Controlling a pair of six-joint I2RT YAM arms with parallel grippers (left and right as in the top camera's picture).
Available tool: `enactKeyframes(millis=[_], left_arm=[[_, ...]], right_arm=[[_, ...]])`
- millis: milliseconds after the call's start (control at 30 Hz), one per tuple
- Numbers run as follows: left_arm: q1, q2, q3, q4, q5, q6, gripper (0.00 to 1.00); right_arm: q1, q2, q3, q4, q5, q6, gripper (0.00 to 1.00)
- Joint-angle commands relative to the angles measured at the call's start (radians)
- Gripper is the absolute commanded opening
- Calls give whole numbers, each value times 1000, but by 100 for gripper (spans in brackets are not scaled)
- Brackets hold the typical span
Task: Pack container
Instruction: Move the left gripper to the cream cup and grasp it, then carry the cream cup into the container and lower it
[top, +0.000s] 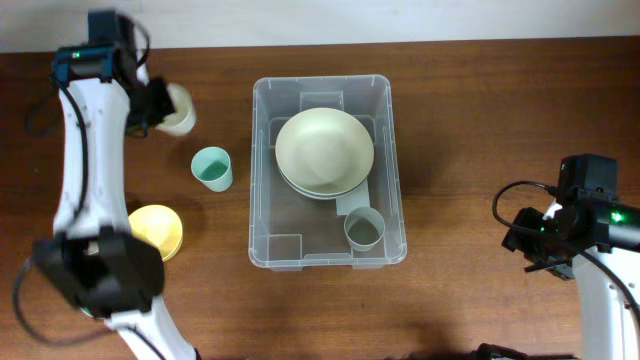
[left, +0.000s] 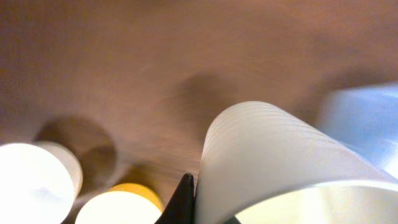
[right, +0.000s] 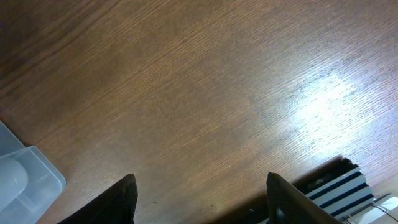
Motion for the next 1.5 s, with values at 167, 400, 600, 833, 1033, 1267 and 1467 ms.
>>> enactKeyframes(millis=[167, 400, 600, 833, 1033, 1267, 1467], left_arm=[[-413, -195, 37, -88, 39, 182, 0], [-691, -154, -38, -101, 88, 208, 0], [-811, -102, -116, -95, 89, 207, 0], [-898, -36, -164, -90, 89, 207, 0], [-915, -15, -184, -90, 88, 207, 1], [-911, -15, -184, -64, 37, 207, 1], [-908, -15, -184, -43, 27, 207, 1]], right_arm=[[-3, 0, -3, 0, -2, -3, 62], [-3, 0, -3, 0, -2, -3, 62], [-3, 0, -3, 0, -2, -3, 62], [-3, 0, -3, -1, -2, -3, 62], [-3, 0, -3, -1, -2, -3, 62], [-3, 0, -3, -1, -2, -3, 62], [-3, 0, -3, -1, -2, -10, 62]])
